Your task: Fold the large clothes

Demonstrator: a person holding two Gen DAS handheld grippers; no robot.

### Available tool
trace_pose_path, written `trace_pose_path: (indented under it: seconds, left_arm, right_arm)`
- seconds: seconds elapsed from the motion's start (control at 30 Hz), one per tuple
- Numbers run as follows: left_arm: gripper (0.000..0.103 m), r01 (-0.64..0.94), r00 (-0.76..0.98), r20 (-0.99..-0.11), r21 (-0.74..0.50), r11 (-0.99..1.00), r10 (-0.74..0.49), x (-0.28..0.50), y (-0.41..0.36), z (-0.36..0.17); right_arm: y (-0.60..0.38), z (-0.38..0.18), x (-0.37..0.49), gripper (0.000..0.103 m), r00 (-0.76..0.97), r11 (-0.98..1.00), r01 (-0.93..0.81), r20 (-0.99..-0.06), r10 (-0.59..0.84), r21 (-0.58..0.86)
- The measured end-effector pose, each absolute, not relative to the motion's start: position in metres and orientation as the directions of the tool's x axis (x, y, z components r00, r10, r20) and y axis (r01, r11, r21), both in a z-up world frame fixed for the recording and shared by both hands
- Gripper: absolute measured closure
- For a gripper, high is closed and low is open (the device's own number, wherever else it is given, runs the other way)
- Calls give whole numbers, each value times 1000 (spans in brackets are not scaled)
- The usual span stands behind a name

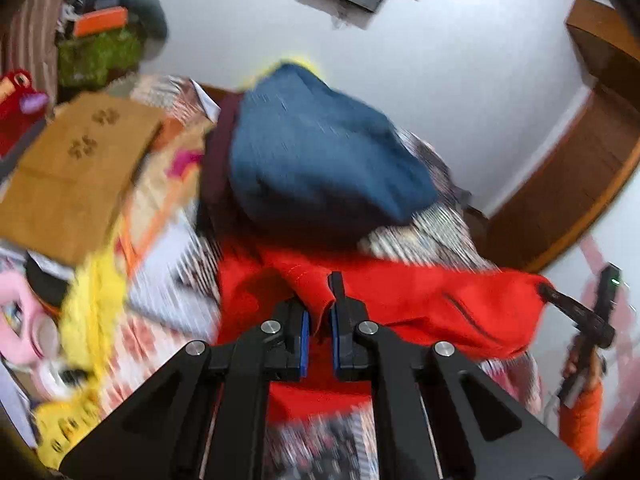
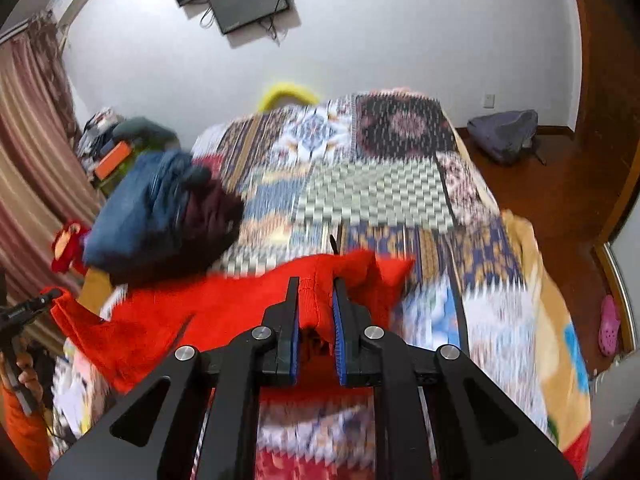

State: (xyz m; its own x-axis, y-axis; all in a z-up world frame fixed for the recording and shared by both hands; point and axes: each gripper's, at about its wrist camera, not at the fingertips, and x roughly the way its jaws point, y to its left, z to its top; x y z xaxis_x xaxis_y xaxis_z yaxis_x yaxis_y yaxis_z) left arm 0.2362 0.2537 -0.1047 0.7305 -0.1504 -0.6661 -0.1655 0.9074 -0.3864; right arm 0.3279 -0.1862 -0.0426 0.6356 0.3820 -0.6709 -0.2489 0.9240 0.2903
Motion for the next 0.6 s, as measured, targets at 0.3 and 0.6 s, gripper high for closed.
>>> trace_pose_path:
  seconds: [0.3, 0.6]
  left_arm:
    - [43, -292, 735, -678, -307, 906, 7, 250, 274, -102]
    - [43, -326, 558, -823, -333, 885, -104, 220, 270, -197]
  right_arm:
    - [-190, -38, 326, 40, 665, 935, -208, -659, 351, 287]
    - [-203, -125, 322, 40, 416, 937, -177, -840, 350, 302]
